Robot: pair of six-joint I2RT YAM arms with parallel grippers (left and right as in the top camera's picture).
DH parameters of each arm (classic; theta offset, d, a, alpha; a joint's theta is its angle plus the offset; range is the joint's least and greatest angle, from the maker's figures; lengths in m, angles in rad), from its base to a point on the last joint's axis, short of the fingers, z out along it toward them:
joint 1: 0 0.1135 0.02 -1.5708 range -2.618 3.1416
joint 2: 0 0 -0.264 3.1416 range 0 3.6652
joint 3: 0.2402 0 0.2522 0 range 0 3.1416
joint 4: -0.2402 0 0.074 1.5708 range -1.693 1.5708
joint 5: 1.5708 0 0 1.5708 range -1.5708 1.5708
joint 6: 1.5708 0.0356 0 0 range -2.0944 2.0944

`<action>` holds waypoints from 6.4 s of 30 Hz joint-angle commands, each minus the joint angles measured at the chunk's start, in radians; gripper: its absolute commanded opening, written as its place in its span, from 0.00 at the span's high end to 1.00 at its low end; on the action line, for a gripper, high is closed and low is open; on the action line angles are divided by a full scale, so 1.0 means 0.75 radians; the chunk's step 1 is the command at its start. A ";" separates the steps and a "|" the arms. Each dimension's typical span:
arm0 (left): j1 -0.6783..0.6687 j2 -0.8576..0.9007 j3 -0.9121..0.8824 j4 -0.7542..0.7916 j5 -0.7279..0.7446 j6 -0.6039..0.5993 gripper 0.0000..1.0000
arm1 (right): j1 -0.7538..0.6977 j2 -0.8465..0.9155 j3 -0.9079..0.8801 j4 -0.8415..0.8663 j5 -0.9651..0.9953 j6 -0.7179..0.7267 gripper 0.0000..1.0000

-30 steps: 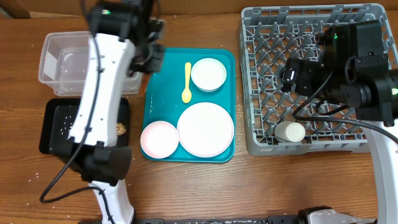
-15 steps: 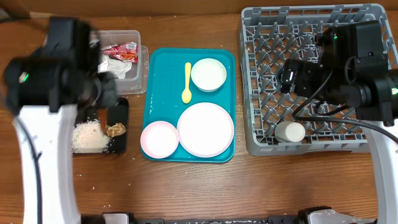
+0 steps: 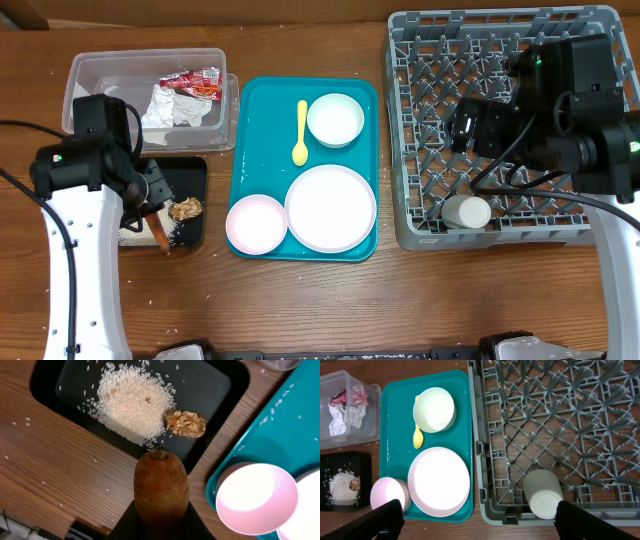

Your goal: Sort waste into correct bins and load items into the dishwasher

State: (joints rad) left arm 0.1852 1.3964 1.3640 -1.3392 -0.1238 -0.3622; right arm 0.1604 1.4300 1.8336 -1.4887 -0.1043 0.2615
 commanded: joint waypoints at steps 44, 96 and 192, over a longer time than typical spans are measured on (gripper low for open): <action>0.136 -0.023 -0.537 0.889 -0.081 -0.227 0.59 | 0.002 0.050 0.025 -0.022 -0.002 -0.002 0.01; -0.583 0.173 0.003 0.413 0.085 0.151 0.32 | 0.377 0.937 0.025 0.746 0.089 0.392 0.31; -0.170 0.172 0.212 0.549 0.230 0.153 0.00 | 0.195 1.172 0.408 1.172 1.687 -0.489 0.96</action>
State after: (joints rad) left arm 0.0570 1.5284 1.5005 -0.9276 0.0345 -0.2409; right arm 0.3241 2.2700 2.1395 -0.6197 1.1122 -0.0883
